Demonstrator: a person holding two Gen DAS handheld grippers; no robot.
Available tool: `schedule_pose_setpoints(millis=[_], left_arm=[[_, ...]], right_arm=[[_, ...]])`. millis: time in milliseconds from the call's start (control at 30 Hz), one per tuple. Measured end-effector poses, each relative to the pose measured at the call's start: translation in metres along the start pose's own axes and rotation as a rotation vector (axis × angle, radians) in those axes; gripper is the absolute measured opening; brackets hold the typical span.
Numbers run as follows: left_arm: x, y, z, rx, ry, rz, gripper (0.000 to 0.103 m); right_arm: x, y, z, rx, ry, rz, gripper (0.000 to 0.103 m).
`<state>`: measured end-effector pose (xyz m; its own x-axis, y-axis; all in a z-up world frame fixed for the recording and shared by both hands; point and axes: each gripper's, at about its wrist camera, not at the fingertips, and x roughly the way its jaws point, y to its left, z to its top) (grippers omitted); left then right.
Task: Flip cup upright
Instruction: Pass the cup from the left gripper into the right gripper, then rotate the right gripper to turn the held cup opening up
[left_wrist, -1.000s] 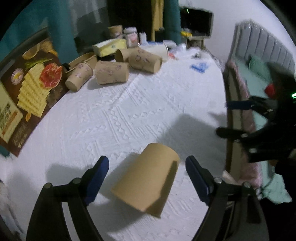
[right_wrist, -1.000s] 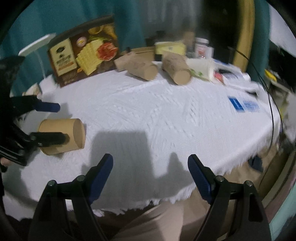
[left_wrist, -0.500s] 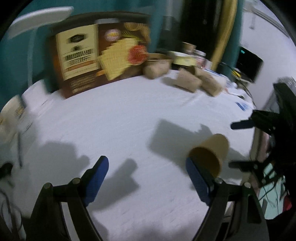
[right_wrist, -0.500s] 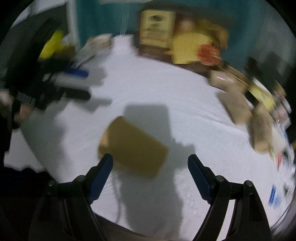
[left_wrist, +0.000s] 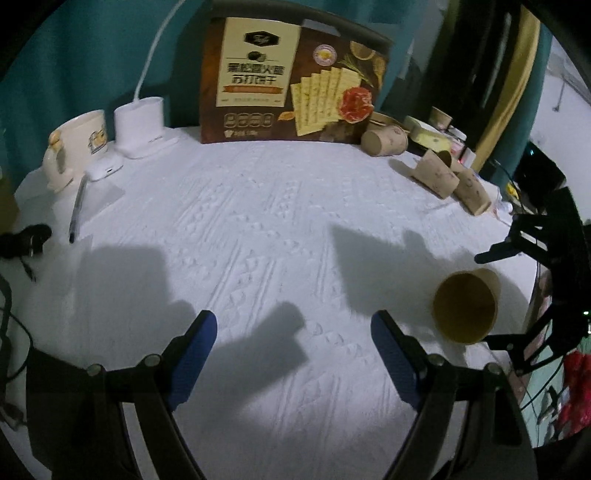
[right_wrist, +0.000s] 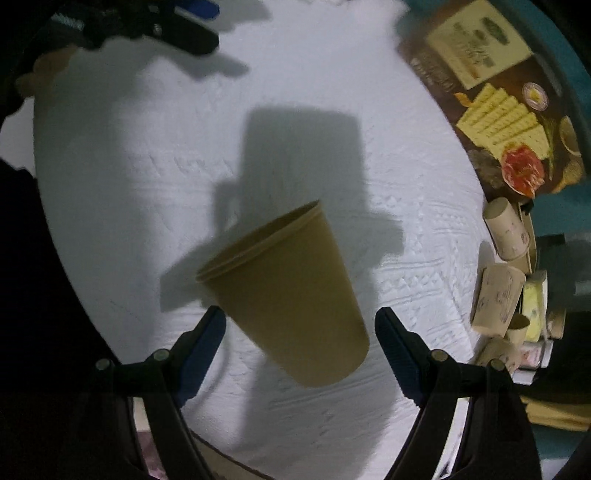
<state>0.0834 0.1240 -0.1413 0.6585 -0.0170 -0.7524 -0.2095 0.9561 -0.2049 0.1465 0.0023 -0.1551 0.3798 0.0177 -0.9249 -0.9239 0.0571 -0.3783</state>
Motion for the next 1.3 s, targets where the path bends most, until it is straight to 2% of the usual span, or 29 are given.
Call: schedule_pose_setpoints(millis=[300, 400, 467, 500, 533, 700, 833, 967, 1133, 1300], left_arm=[[-0.007, 0.016, -0.003, -0.052, -0.026, -0.022, 0.086], [-0.012, 0.020, -0.005, -0.059, -0.047, -0.037, 0.086], [-0.015, 0.021, -0.007, -0.062, -0.058, -0.044, 0.086], [-0.016, 0.022, -0.007, -0.064, -0.059, -0.045, 0.086], [-0.017, 0.023, -0.008, -0.065, -0.061, -0.045, 0.086], [-0.021, 0.024, -0.009, -0.069, -0.069, -0.050, 0.086], [-0.024, 0.021, -0.010, -0.063, -0.073, -0.051, 0.086], [-0.026, 0.018, -0.011, -0.066, -0.079, -0.046, 0.086], [-0.030, 0.015, -0.012, -0.075, -0.086, -0.037, 0.086], [-0.032, 0.008, -0.013, -0.063, -0.079, -0.025, 0.086]], right_arm=[[0.018, -0.006, 0.016, -0.068, 0.112, 0.017, 0.081], [0.019, -0.006, 0.018, -0.075, 0.124, 0.019, 0.081], [0.019, -0.007, 0.019, -0.075, 0.132, 0.028, 0.075], [0.020, -0.008, 0.019, -0.073, 0.136, 0.034, 0.066], [0.022, -0.009, 0.020, -0.070, 0.141, 0.042, 0.063], [0.017, -0.008, 0.018, -0.067, 0.124, 0.042, 0.063], [0.005, -0.020, 0.020, -0.004, 0.062, 0.028, 0.063], [-0.012, -0.042, 0.021, 0.134, -0.067, 0.028, 0.063], [-0.019, -0.056, 0.016, 0.335, -0.237, 0.099, 0.063], [-0.022, -0.056, 0.009, 0.484, -0.377, 0.162, 0.063]])
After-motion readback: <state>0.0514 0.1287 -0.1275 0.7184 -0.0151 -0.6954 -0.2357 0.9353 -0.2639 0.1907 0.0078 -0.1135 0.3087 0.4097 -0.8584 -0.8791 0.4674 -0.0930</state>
